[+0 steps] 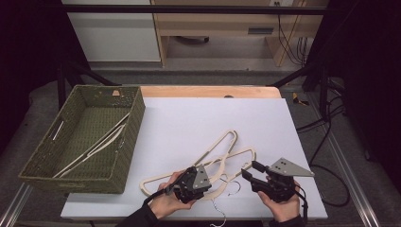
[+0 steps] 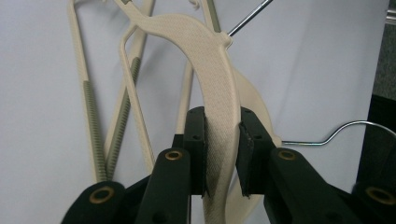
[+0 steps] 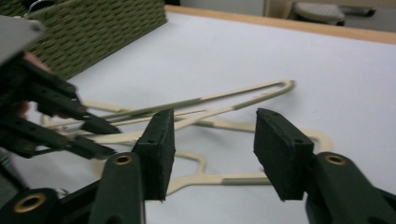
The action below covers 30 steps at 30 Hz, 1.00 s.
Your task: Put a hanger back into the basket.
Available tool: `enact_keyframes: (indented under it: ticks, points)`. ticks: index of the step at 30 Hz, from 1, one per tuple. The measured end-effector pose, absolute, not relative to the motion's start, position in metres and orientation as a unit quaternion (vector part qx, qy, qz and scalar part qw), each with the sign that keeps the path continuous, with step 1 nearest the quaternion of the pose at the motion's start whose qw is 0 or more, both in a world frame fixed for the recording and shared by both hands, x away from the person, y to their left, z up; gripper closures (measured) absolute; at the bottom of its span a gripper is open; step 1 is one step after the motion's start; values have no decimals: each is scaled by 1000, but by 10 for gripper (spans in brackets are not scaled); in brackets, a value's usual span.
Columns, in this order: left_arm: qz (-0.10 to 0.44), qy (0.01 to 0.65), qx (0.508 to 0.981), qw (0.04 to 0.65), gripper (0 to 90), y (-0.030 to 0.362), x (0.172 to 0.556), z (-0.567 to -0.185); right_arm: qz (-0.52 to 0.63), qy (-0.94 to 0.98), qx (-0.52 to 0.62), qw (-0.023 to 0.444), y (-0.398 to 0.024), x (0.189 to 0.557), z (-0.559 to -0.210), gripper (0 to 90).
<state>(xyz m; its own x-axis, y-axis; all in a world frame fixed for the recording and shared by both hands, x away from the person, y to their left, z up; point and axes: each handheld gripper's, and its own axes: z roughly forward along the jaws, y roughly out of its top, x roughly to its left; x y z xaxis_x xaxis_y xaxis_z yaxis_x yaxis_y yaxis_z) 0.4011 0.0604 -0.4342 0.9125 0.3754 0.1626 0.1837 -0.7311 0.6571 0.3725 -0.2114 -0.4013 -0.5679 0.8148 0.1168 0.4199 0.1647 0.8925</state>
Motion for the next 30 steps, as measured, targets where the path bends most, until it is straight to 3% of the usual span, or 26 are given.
enact_keyframes:
  ticks: [18, 30]
  points:
    - [152, 220, 888, 374, 806, 96, 417, -406, 496, 707, 453, 220, -238, 383, -421, 202]
    - [174, 284, 857, 393, 858, 130, 438, -396, 487, 707, 462, 221, -240, 386, -426, 170]
